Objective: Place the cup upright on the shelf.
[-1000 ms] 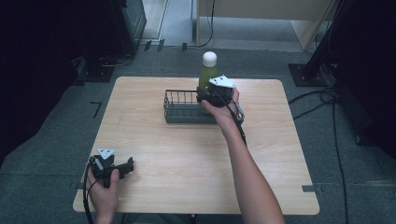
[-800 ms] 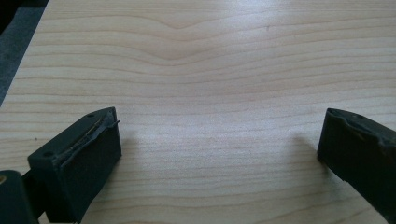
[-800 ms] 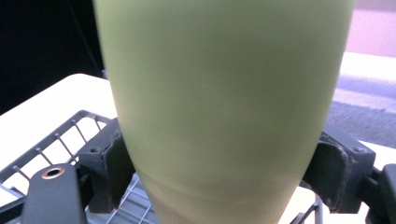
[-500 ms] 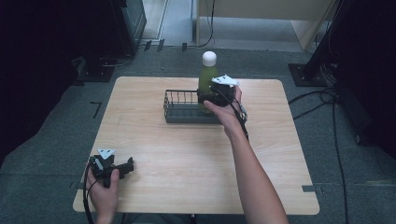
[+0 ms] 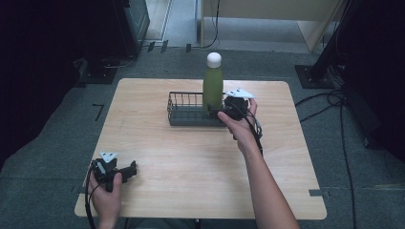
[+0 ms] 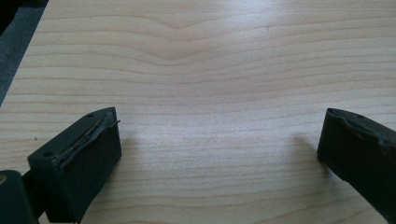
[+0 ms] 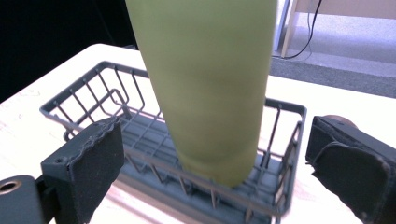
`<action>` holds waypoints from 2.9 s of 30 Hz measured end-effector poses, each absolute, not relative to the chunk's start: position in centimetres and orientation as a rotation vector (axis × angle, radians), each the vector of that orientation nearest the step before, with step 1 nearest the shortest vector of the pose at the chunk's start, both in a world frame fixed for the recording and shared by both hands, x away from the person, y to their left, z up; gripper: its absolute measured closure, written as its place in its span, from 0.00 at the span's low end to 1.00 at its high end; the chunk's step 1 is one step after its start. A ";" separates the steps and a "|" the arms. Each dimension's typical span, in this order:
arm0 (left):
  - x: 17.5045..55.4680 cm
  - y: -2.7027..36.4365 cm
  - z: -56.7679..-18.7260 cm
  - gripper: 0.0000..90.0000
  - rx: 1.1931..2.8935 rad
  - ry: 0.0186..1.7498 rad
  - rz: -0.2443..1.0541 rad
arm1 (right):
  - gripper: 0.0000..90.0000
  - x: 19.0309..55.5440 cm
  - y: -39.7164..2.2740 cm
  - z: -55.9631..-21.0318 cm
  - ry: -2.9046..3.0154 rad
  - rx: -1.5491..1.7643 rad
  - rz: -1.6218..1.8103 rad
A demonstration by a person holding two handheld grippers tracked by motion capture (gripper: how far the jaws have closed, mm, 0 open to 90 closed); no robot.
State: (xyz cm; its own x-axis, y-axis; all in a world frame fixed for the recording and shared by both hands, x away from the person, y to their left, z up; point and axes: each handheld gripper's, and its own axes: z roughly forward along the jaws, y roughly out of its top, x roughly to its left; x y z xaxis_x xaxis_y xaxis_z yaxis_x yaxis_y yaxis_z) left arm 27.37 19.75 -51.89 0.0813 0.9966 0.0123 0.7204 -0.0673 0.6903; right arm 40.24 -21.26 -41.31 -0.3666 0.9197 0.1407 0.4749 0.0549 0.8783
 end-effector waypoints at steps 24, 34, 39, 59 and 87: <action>27.4 19.6 -51.9 0.00 1.850 1.684 0.689 | 0.06 32.8 -26.7 -44.9 1.851 1.434 1.199; 27.4 19.6 -51.9 0.00 1.850 1.684 0.689 | 0.07 29.7 -30.3 -46.9 1.807 1.536 1.187; 27.3 19.6 -51.9 0.00 1.850 1.684 0.690 | 0.07 28.6 -31.5 -48.0 1.808 1.568 1.162; 27.4 19.6 -51.9 0.00 1.847 1.688 0.690 | 0.06 23.8 -37.9 -51.9 1.742 1.691 1.004; 27.3 19.6 -51.9 0.00 1.849 1.687 0.690 | 0.01 19.5 -42.5 -52.9 1.733 1.780 0.765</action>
State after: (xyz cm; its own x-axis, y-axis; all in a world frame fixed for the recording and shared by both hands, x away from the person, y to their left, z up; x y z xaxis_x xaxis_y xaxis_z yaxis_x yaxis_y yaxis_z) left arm 27.35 19.59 -51.90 0.0859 0.9962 0.0142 0.7204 -0.0719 0.6898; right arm 19.46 -42.46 -52.86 0.0137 0.9995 0.0301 0.6956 -0.0312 0.7177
